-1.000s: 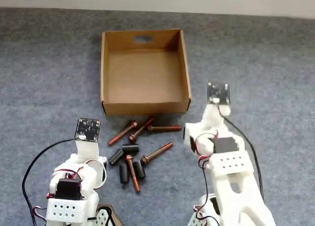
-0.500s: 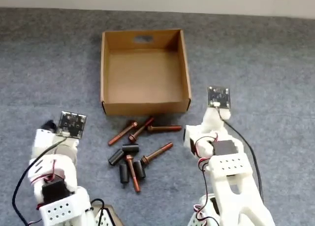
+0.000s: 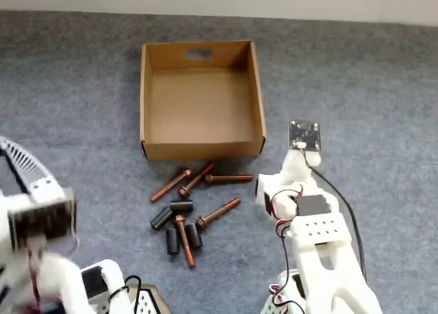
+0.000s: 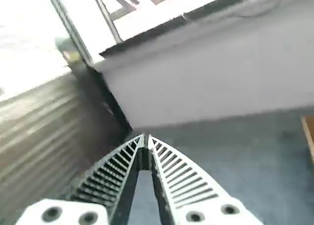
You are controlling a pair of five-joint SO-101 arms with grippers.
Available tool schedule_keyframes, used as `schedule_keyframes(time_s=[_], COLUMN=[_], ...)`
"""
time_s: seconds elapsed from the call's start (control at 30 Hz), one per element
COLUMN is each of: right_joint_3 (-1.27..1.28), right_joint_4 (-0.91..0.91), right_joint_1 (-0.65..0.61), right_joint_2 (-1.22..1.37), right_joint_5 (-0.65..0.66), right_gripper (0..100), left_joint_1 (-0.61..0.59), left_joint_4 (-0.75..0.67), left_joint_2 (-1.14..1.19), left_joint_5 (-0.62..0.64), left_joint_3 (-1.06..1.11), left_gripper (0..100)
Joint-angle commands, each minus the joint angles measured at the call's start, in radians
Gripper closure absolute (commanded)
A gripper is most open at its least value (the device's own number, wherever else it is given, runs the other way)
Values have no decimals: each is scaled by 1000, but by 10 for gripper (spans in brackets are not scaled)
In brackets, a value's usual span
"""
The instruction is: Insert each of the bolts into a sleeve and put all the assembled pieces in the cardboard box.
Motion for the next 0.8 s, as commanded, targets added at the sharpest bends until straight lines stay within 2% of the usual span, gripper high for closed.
schedule_keyframes(time_s=[0.0, 0.17, 0.27, 0.47, 0.57, 0.77], right_joint_3=[-4, -4, -4, -2, -2, -2], right_joint_4=[-15, -15, -15, -15, -15, -15], right_joint_1=[8, 8, 8, 8, 8, 8], right_joint_2=[-16, -16, -16, -16, -16, -16], right_joint_5=[-5, -5, -5, -5, -5, -5], right_gripper=[992, 992, 992, 992, 992, 992], left_joint_1=[81, 240, 321, 470, 496, 499], left_joint_4=[150, 350, 351, 350, 273, 15], left_joint_2=[266, 576, 731, 975, 1072, 1199], left_joint_5=[9, 9, 9, 9, 9, 9], left_joint_3=[-51, -48, -50, -50, -47, 24], left_gripper=[986, 861, 797, 794, 796, 822])
